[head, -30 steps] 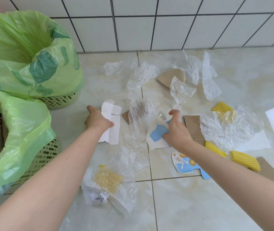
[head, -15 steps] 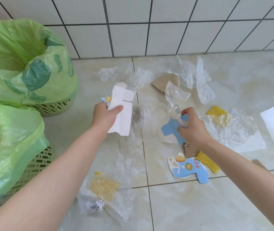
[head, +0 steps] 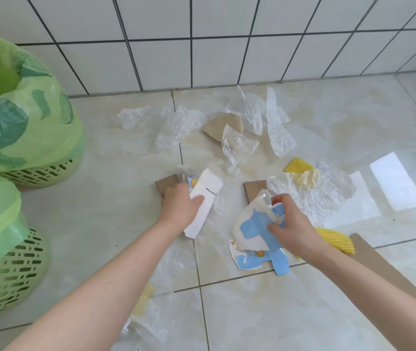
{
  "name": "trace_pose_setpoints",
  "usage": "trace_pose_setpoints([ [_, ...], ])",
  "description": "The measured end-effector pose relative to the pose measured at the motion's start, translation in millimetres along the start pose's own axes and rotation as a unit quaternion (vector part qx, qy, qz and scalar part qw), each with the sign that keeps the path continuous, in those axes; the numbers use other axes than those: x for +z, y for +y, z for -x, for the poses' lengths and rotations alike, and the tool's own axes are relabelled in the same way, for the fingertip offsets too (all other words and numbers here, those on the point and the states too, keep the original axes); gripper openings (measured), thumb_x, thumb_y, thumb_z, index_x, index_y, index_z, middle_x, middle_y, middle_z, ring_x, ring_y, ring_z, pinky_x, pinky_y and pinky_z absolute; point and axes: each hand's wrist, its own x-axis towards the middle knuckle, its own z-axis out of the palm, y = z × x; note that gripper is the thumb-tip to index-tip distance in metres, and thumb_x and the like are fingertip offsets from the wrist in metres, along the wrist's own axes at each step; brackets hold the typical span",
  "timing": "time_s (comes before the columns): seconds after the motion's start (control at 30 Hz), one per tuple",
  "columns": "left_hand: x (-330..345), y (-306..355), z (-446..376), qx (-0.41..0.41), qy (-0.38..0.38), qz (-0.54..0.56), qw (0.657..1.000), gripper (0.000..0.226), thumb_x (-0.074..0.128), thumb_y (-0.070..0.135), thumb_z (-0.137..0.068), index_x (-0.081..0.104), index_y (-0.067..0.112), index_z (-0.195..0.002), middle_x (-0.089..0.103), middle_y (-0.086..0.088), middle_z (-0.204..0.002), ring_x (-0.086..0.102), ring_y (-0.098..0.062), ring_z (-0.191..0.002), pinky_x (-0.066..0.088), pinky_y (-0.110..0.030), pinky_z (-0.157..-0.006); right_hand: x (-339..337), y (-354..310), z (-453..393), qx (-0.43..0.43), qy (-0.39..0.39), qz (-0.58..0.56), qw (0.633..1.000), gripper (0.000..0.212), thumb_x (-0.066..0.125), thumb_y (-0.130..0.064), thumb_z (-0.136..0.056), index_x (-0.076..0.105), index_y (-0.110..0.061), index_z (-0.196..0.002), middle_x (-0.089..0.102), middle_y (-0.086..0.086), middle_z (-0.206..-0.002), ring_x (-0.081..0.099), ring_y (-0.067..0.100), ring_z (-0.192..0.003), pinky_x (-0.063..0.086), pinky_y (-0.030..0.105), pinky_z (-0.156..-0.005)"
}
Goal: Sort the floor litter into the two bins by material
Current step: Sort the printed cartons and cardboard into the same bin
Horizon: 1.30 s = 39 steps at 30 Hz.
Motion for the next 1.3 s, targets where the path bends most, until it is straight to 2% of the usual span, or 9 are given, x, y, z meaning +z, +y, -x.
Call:
trace_pose_setpoints([
  [0.17,24.4,10.6,27.1,0.082,-0.109,-0.050,0.989,0.033,0.062,0.030,-0.087,0.039,0.018,-0.067,0.053,-0.014,-0.100,0.053,-0.030,-0.100,0.034,-0.029,-0.069,5.9,10.5,5.9,0.015,-0.021,0.017,1.000,0.035,0.053,-0.008,-0.087,0.034,-0.030,-0.108,0.047,-0.002,-0.077,0.044,0.013,-0.060,0.032,0.025,-0.049],
  [0.27,21.9,8.9,27.2,0.088,-0.143,-0.014,0.986,0.023,0.063,0.029,-0.085,0.052,0.013,-0.074,0.056,-0.008,-0.085,0.060,-0.029,-0.087,0.036,-0.031,-0.059,4.4,10.2,5.1,0.007,-0.020,0.020,1.000,0.034,0.052,-0.007,-0.087,0.036,-0.030,-0.107,0.049,0.001,-0.080,0.043,0.013,-0.059,0.033,0.025,-0.049],
  [0.37,7.4,3.3,8.4,0.072,-0.068,0.046,0.994,0.023,0.067,0.026,-0.083,0.062,0.006,-0.091,0.065,-0.012,-0.088,0.063,-0.028,-0.087,0.044,-0.033,-0.067,2.1,5.8,1.5,-0.009,-0.020,0.009,1.000,0.034,0.053,-0.006,-0.087,0.037,-0.028,-0.107,0.051,0.005,-0.083,0.045,0.014,-0.057,0.036,0.019,-0.043],
  [0.53,-18.1,-12.7,-23.3,0.025,0.039,-0.028,0.999,0.036,0.064,0.024,-0.086,0.060,-0.001,-0.112,0.048,-0.013,-0.130,0.036,-0.031,-0.122,0.032,-0.031,-0.097,-0.6,-2.1,-12.8,-0.057,0.005,-0.023,0.998,0.032,0.057,-0.008,-0.087,0.043,-0.025,-0.109,0.053,0.001,-0.089,0.049,0.015,-0.066,0.043,0.026,-0.054],
  [0.67,-22.2,-24.9,-28.1,0.006,0.053,-0.041,0.998,0.034,0.061,0.023,-0.087,0.059,0.003,-0.115,0.044,-0.009,-0.137,0.033,-0.031,-0.124,0.032,-0.030,-0.093,-10.5,2.3,-26.8,-0.054,0.047,-0.019,0.997,0.030,0.056,-0.006,-0.088,0.043,-0.024,-0.108,0.051,-0.007,-0.091,0.049,0.005,-0.069,0.038,0.015,-0.050],
  [0.87,-16.1,-29.6,-22.9,-0.008,0.049,-0.048,0.998,0.038,0.061,0.017,-0.087,0.052,-0.002,-0.119,0.037,-0.009,-0.140,0.037,-0.032,-0.124,0.035,-0.031,-0.095,-22.9,15.0,-45.1,-0.003,0.083,-0.010,0.997,0.032,0.058,-0.006,-0.087,0.045,-0.016,-0.115,0.053,0.010,-0.097,0.043,0.013,-0.062,0.038,0.027,-0.049],
  [1.1,-19.4,-26.3,-19.3,-0.030,0.043,-0.008,0.999,0.026,0.063,0.018,-0.086,0.060,0.000,-0.106,0.058,-0.015,-0.110,0.055,-0.033,-0.102,0.039,-0.030,-0.076,-10.4,10.3,-47.5,-0.018,0.066,0.014,0.998,0.032,0.060,-0.004,-0.084,0.047,-0.015,-0.111,0.054,0.010,-0.097,0.049,0.017,-0.067,0.042,0.026,-0.048],
  [1.2,-24.5,-24.7,-13.8,-0.051,0.031,0.048,0.997,0.013,0.063,0.017,-0.085,0.061,0.008,-0.094,0.060,-0.005,-0.088,0.054,-0.028,-0.087,0.038,-0.028,-0.069,-3.3,10.0,-46.7,-0.016,0.054,0.053,0.997,0.049,0.060,-0.001,-0.081,0.038,-0.017,-0.122,0.055,0.014,-0.096,0.054,0.028,-0.078,0.049,0.039,-0.060],
  [1.3,-29.0,-27.5,-9.9,-0.066,0.024,0.096,0.993,0.007,0.065,0.015,-0.083,0.059,0.012,-0.087,0.060,-0.002,-0.083,0.055,-0.027,-0.082,0.038,-0.027,-0.067,2.6,7.5,-47.4,-0.003,0.035,0.088,0.996,0.069,0.069,-0.005,-0.076,0.030,-0.015,-0.133,0.049,0.014,-0.110,0.048,0.026,-0.090,0.041,0.033,-0.070],
])
